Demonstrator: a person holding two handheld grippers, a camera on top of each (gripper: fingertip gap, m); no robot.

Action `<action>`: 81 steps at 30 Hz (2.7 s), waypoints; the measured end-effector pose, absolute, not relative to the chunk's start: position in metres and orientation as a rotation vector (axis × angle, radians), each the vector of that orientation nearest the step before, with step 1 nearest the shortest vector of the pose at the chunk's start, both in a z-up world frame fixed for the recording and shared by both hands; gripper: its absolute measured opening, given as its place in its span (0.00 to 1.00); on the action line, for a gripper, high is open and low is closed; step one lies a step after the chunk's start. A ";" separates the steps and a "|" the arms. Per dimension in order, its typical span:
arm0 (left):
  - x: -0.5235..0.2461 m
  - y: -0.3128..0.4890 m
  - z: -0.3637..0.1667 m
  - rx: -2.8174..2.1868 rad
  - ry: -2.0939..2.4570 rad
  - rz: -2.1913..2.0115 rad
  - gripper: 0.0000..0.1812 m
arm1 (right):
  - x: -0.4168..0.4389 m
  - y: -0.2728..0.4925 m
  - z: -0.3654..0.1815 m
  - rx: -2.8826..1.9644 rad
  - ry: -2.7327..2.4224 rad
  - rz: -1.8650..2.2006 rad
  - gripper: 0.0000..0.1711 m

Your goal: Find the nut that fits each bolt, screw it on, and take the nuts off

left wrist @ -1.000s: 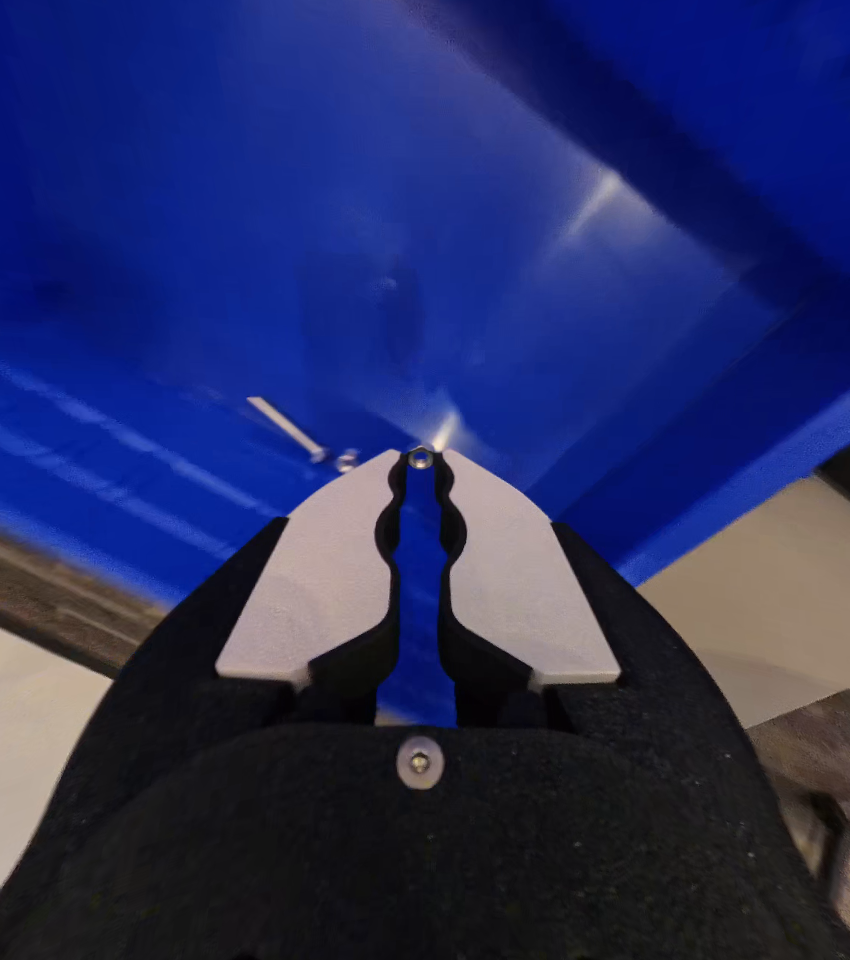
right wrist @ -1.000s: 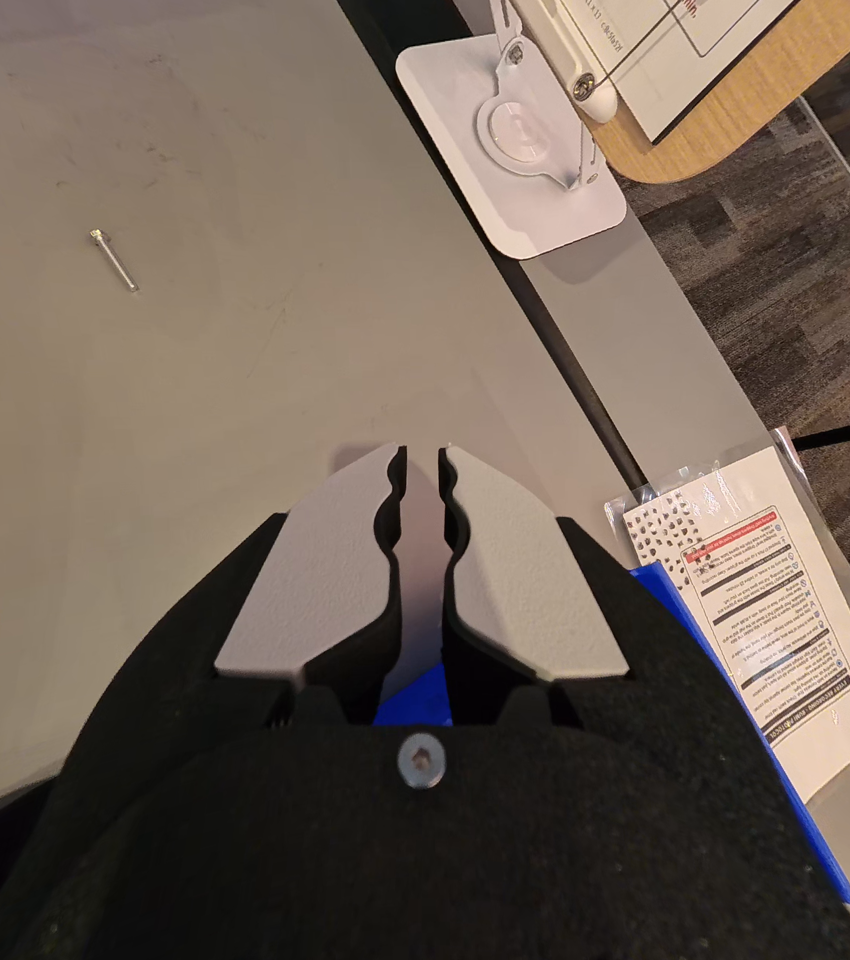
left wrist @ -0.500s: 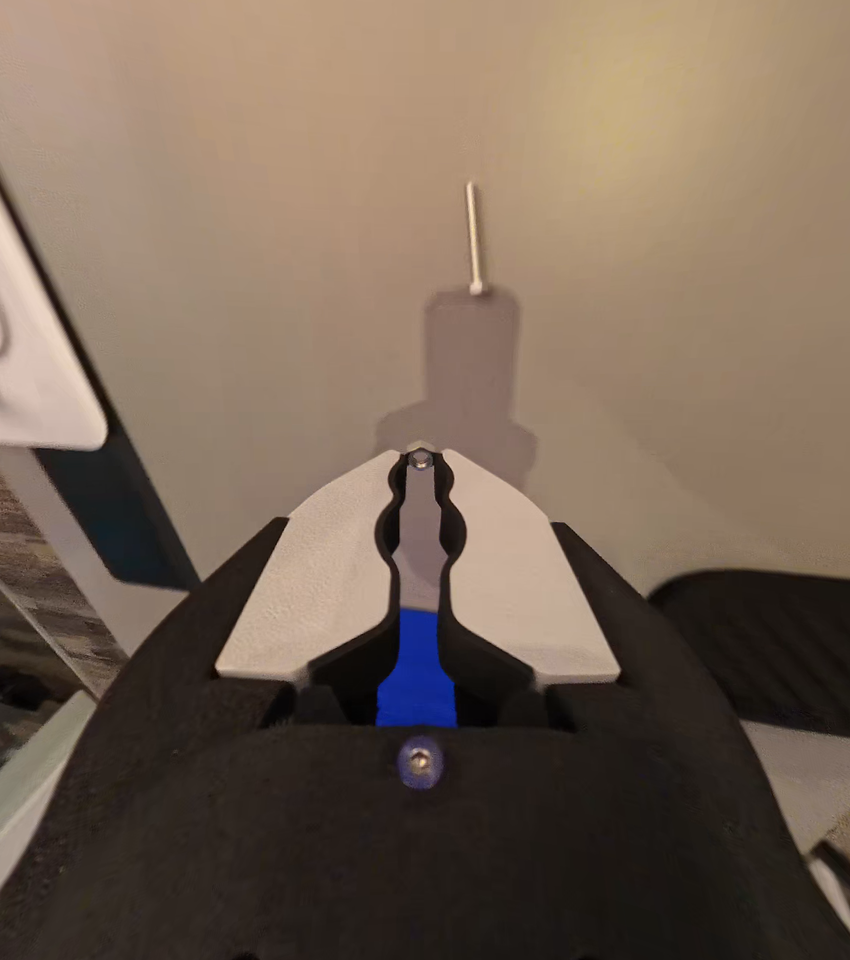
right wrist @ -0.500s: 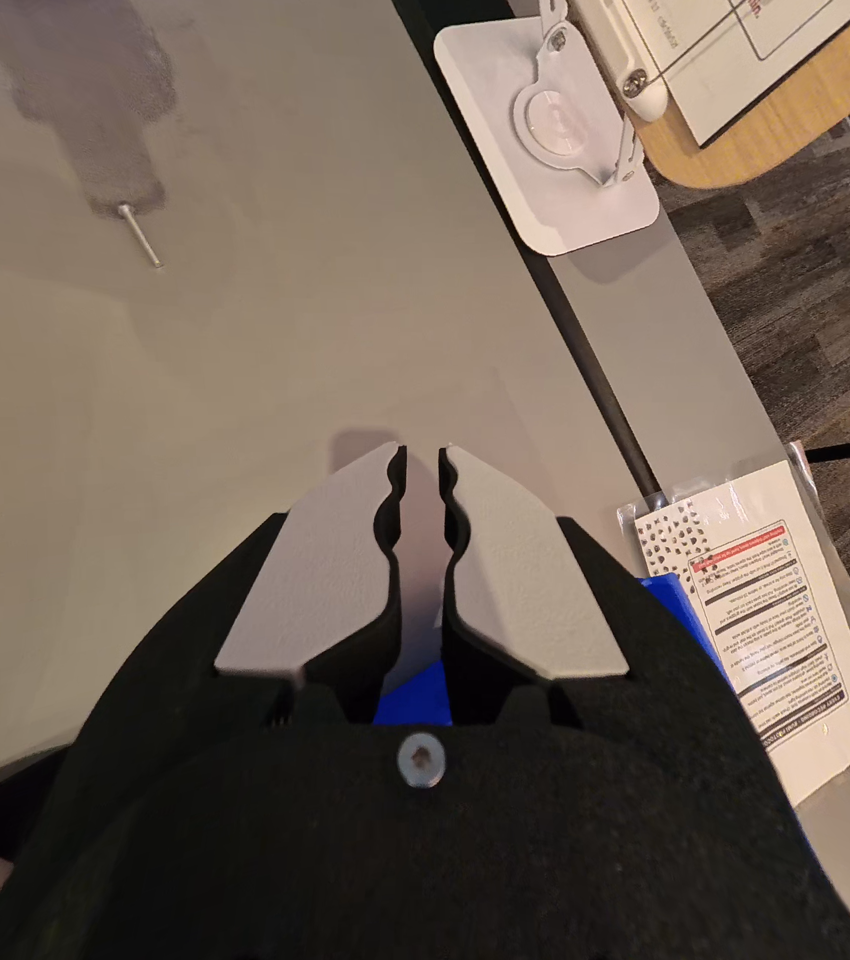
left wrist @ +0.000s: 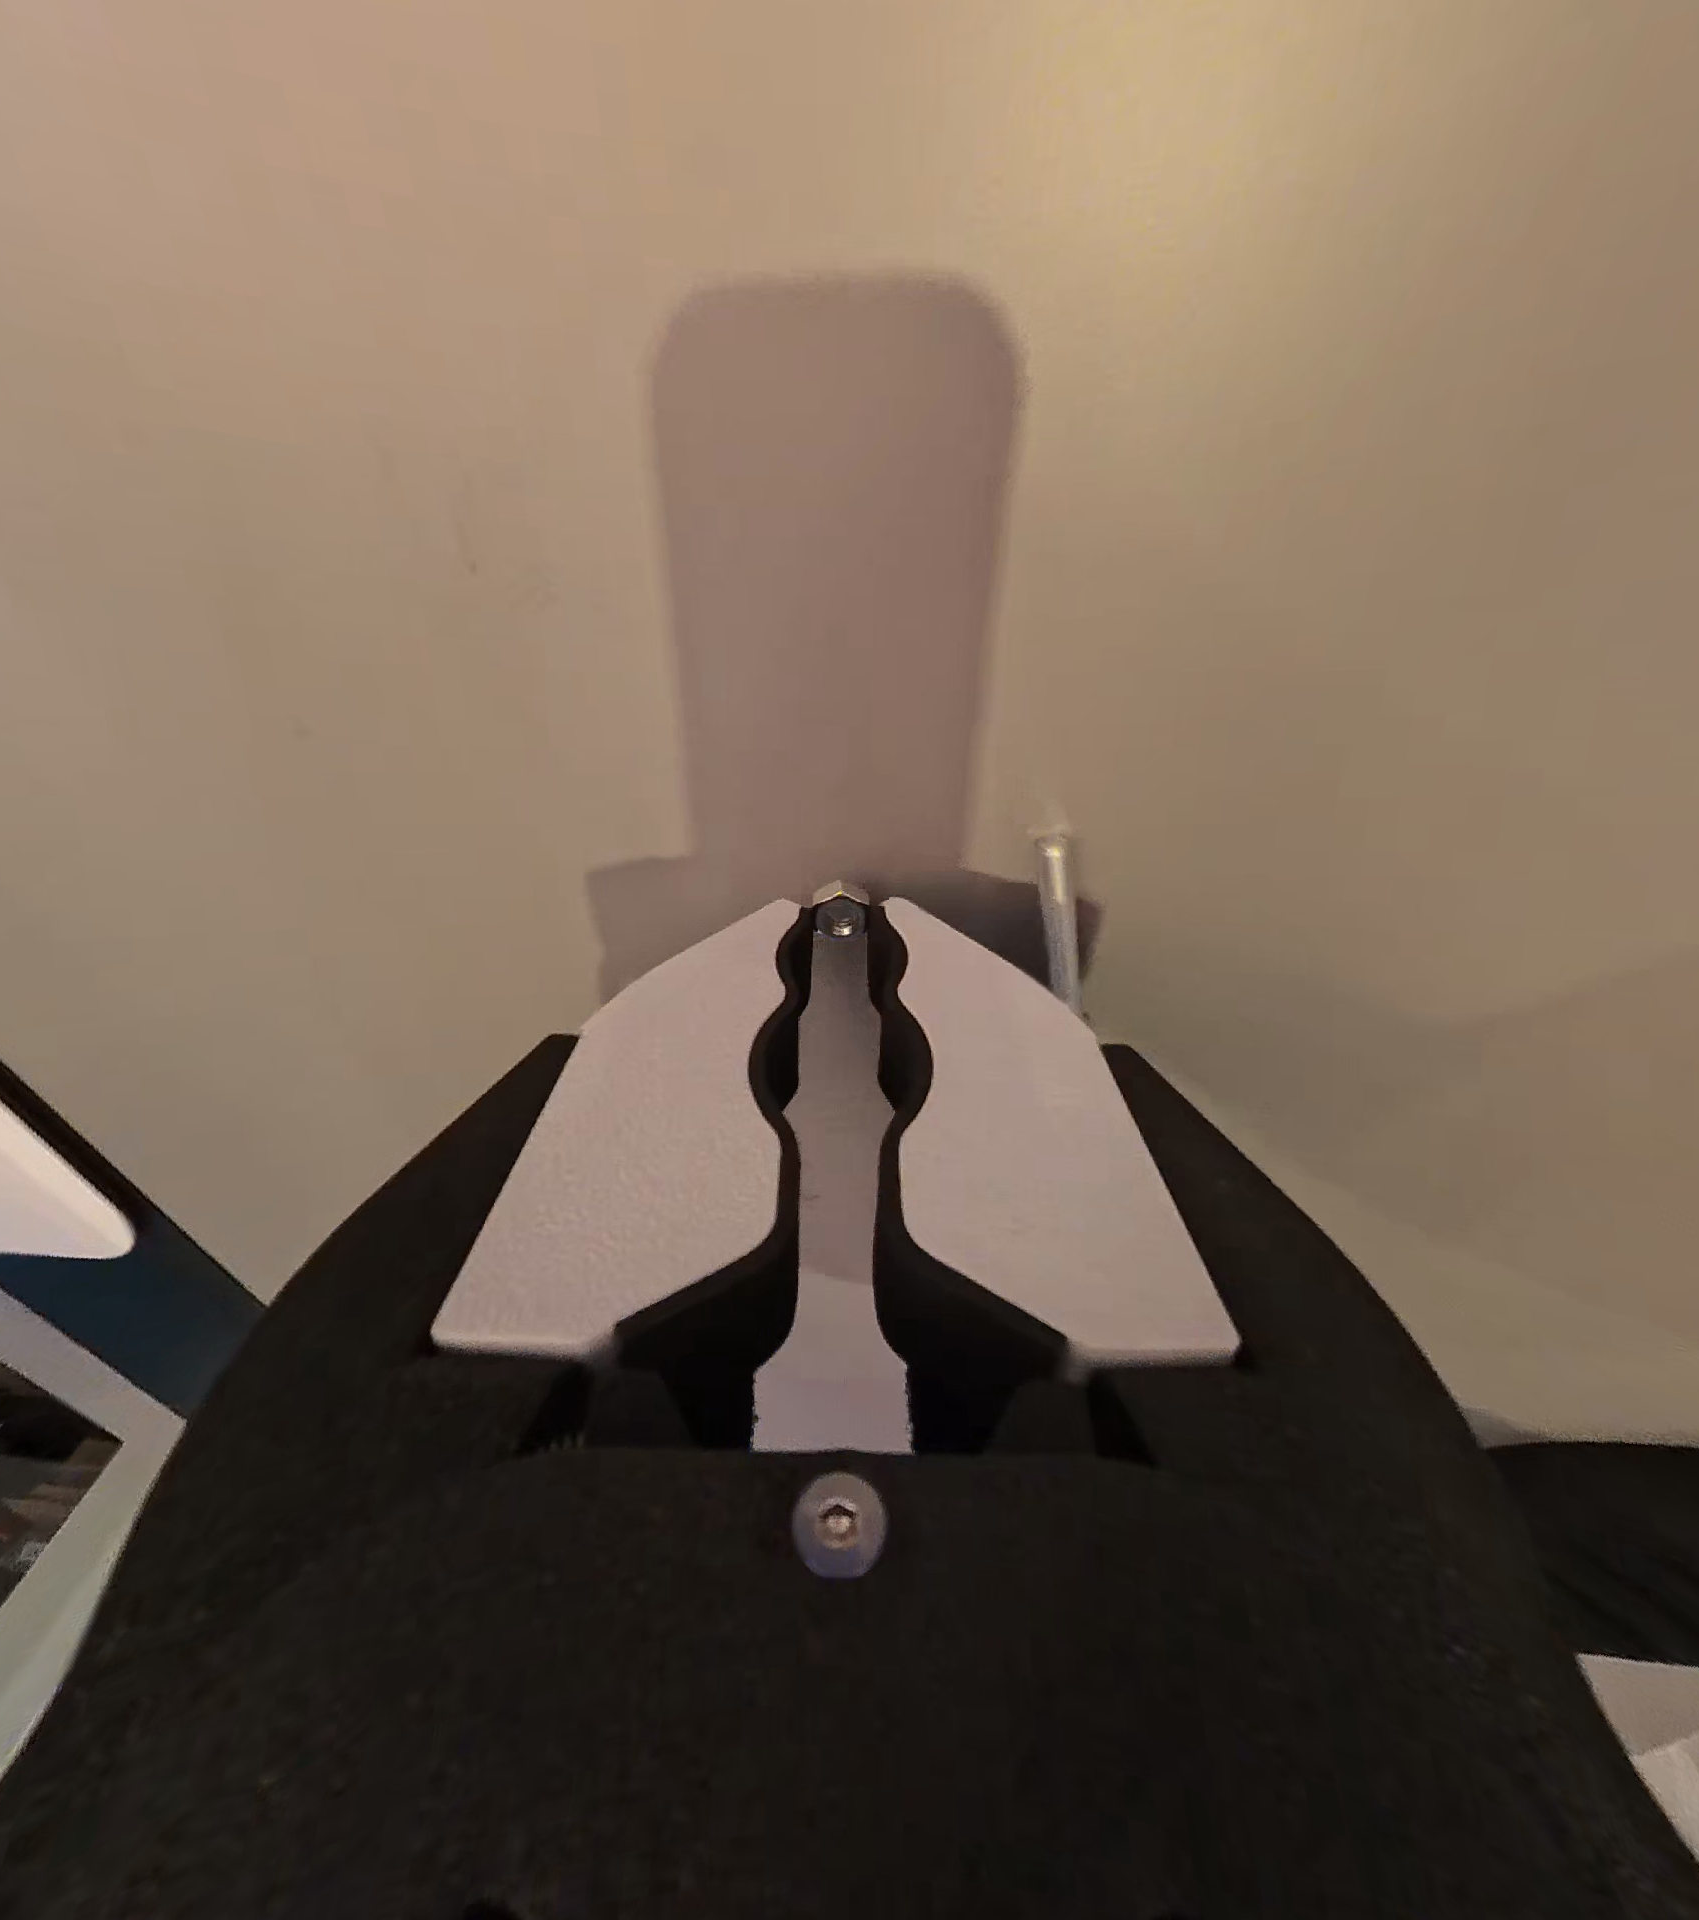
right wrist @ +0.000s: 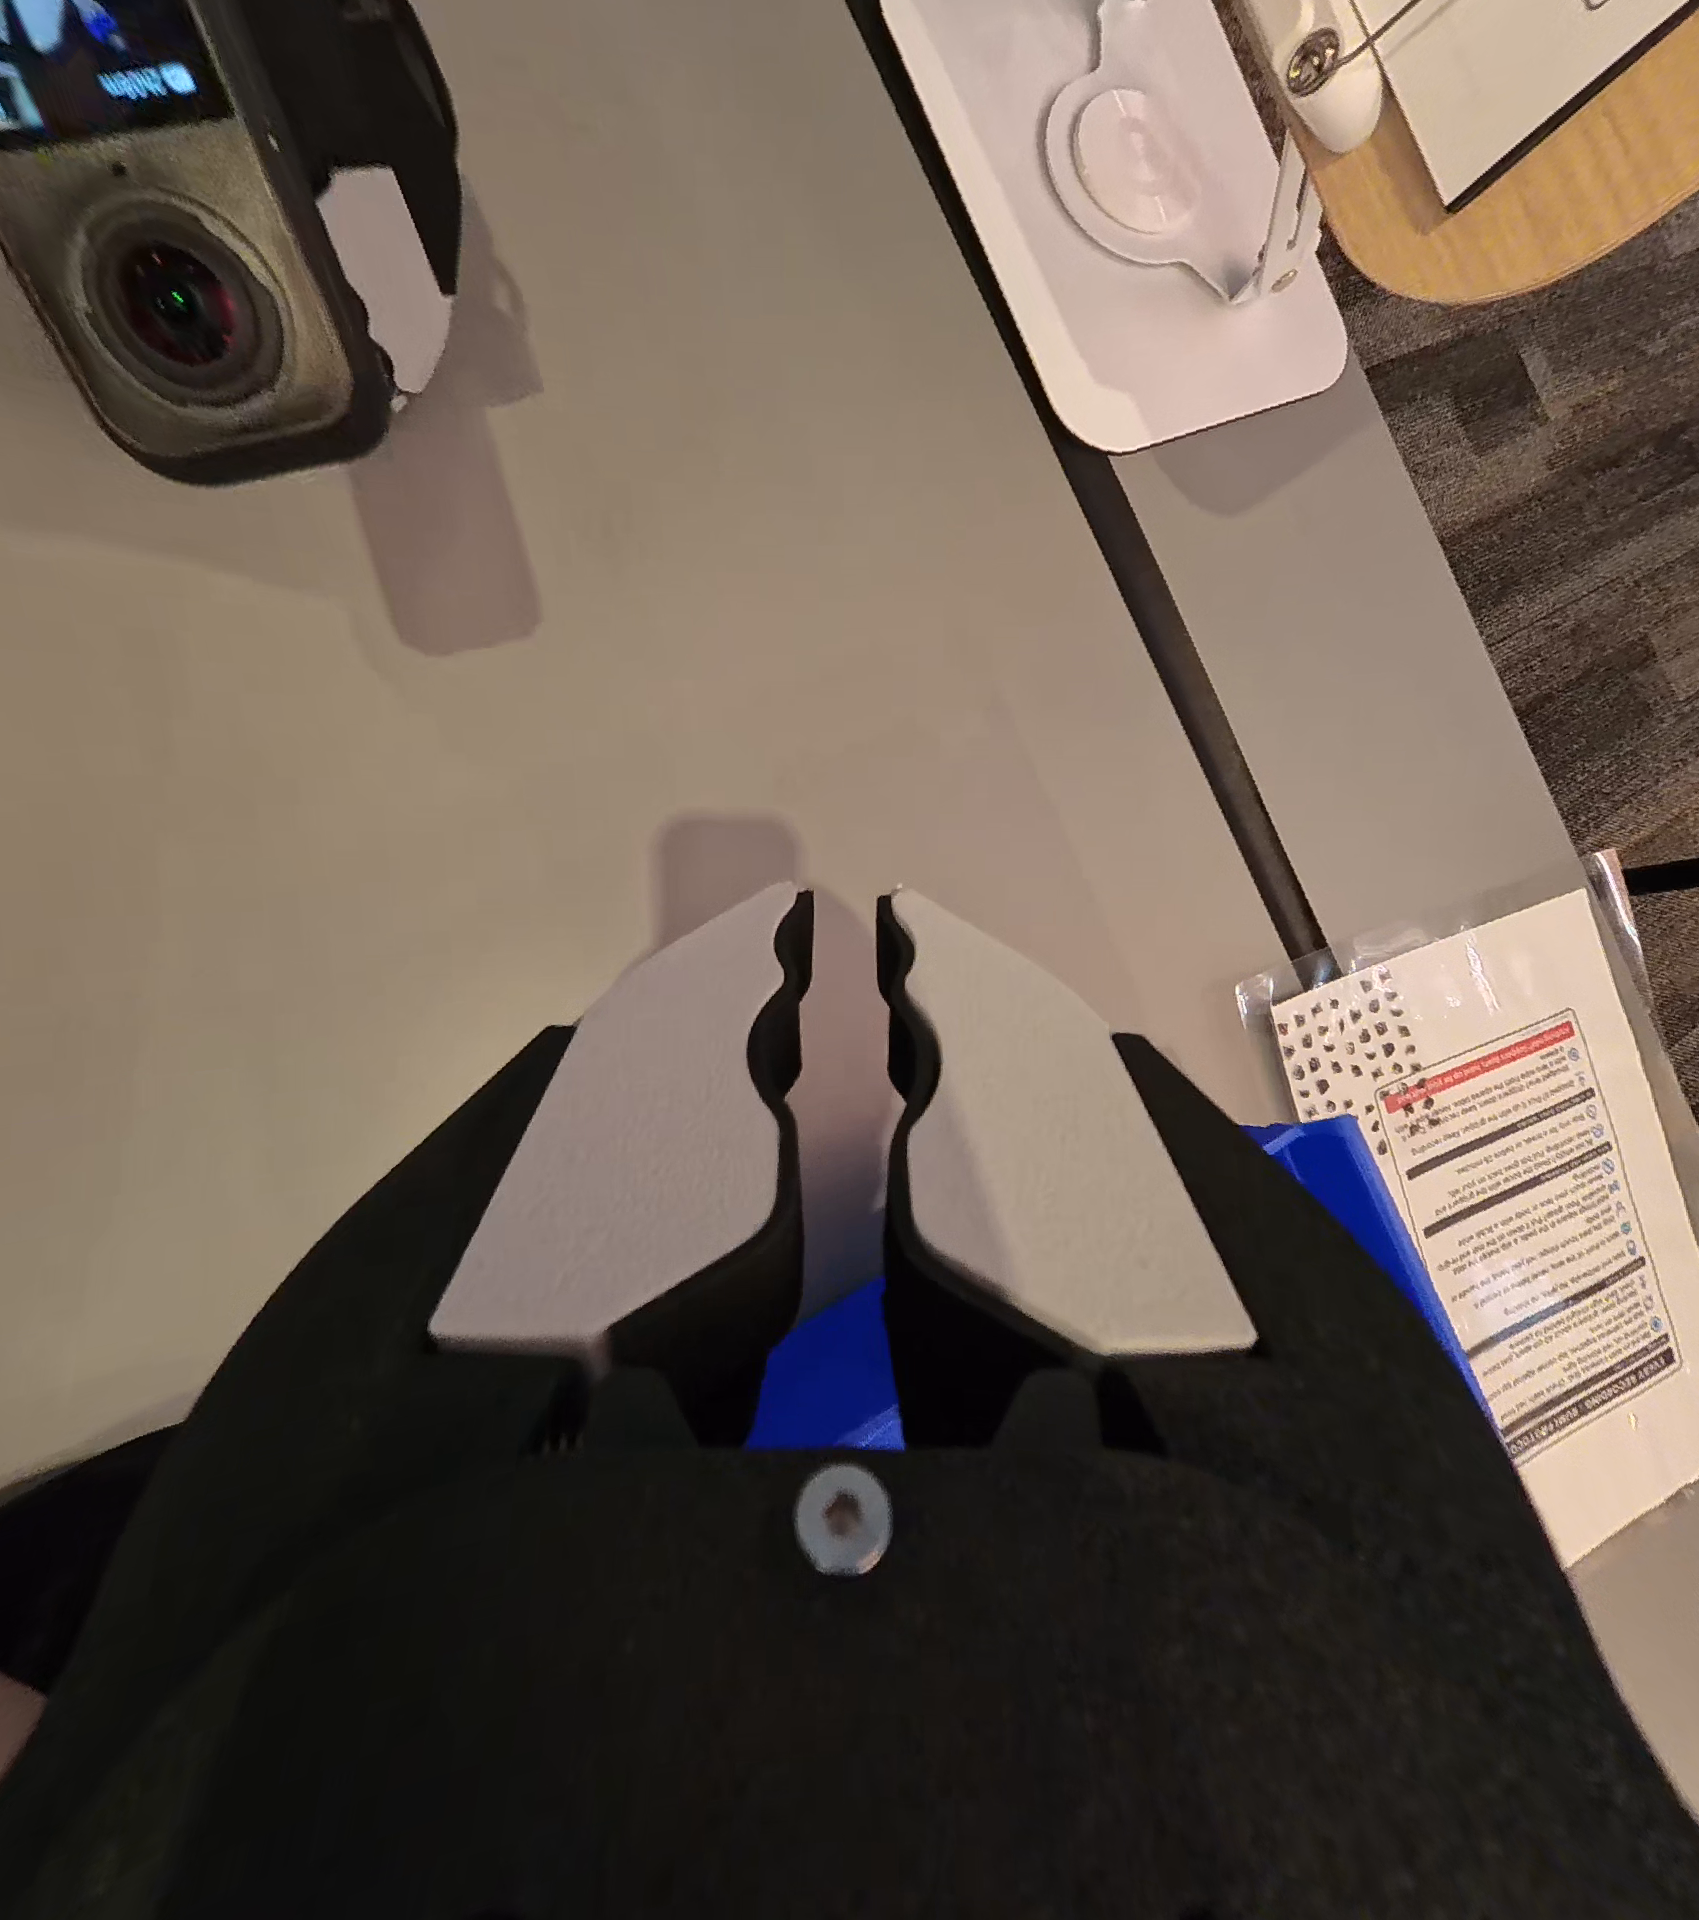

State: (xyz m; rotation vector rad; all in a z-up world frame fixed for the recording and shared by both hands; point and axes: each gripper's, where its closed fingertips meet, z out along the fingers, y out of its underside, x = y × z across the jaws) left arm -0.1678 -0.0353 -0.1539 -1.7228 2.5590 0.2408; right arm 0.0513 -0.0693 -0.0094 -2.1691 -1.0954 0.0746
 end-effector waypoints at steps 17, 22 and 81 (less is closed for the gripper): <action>-0.153 -0.033 -0.118 -1.750 2.289 -0.162 0.10 | 0.050 -0.068 -0.018 -2.199 -1.115 0.085 0.07; -0.182 -0.045 -0.103 -1.814 2.066 -0.462 0.11 | 0.050 -0.067 -0.017 -2.188 -1.110 0.097 0.07; -0.137 -0.072 0.018 -1.497 1.286 -1.443 0.03 | -0.133 -0.068 0.064 -1.499 -0.921 1.066 0.10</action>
